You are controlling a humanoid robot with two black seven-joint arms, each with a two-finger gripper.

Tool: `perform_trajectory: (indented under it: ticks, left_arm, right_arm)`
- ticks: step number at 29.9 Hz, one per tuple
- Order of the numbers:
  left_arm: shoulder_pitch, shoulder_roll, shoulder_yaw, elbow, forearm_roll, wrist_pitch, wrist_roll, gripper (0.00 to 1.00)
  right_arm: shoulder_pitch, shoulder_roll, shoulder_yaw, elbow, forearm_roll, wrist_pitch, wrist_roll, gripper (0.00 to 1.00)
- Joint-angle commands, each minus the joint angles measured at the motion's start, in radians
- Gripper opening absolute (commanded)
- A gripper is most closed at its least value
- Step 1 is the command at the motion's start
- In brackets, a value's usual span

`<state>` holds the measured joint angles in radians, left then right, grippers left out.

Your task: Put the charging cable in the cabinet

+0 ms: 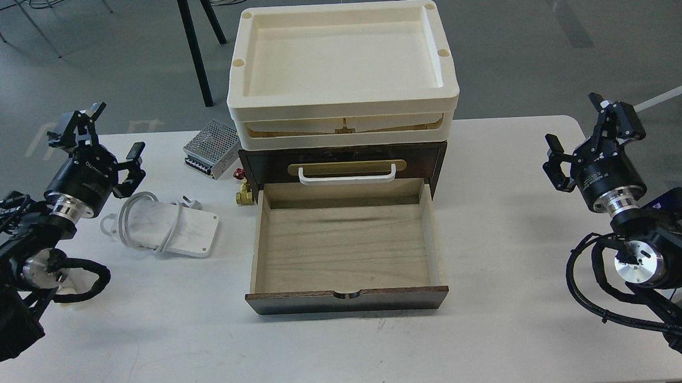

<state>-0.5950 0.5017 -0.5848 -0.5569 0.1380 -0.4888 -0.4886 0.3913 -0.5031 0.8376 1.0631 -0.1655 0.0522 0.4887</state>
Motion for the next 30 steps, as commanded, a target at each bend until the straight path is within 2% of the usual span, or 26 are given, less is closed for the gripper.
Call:
perform_trajectory:
  ticks: [1,4,8,13,19,25,28,30]
  left_arm:
    - [0.001,0.001,0.006,-0.002,0.006,0.0,0.0,1.0]
    - [-0.003,0.006,0.005,-0.006,0.015,0.0,0.0,1.0]
    - [-0.02,0.072,-0.009,-0.008,0.006,0.0,0.0,1.0]
    - [-0.113,0.23,0.023,-0.018,0.076,0.0,0.0,1.0]
    - [-0.304,0.402,0.028,-0.018,0.539,0.0,0.0,0.96]
    - [-0.479,0.46,0.029,-0.052,1.016,0.0,0.0,0.93]
    - [-0.526,0.468,0.029,-0.086,1.196,0.0,0.0,0.93]
    - [-0.529,0.475,0.031,-0.153,1.261,0.0,0.0,0.94]
  right_arm:
    - [-0.002,0.0,0.0,0.0,0.0,0.0,0.0,0.99]
    - [-0.002,0.0,0.0,0.0,0.0,0.0,0.0,0.99]
    - [-0.002,0.0,0.0,0.0,0.0,-0.002,0.0,0.99]
    - [0.0,0.0,0.0,0.0,0.0,-0.002,0.0,0.99]
    - [0.0,0.0,0.0,0.0,0.0,0.0,0.0,0.99]
    - [-0.002,0.0,0.0,0.0,0.0,0.0,0.0,0.99]
    - [0.0,0.0,0.0,0.0,0.0,0.0,0.0,0.99]
    - [0.0,0.0,0.0,0.0,0.0,0.0,0.0,0.99]
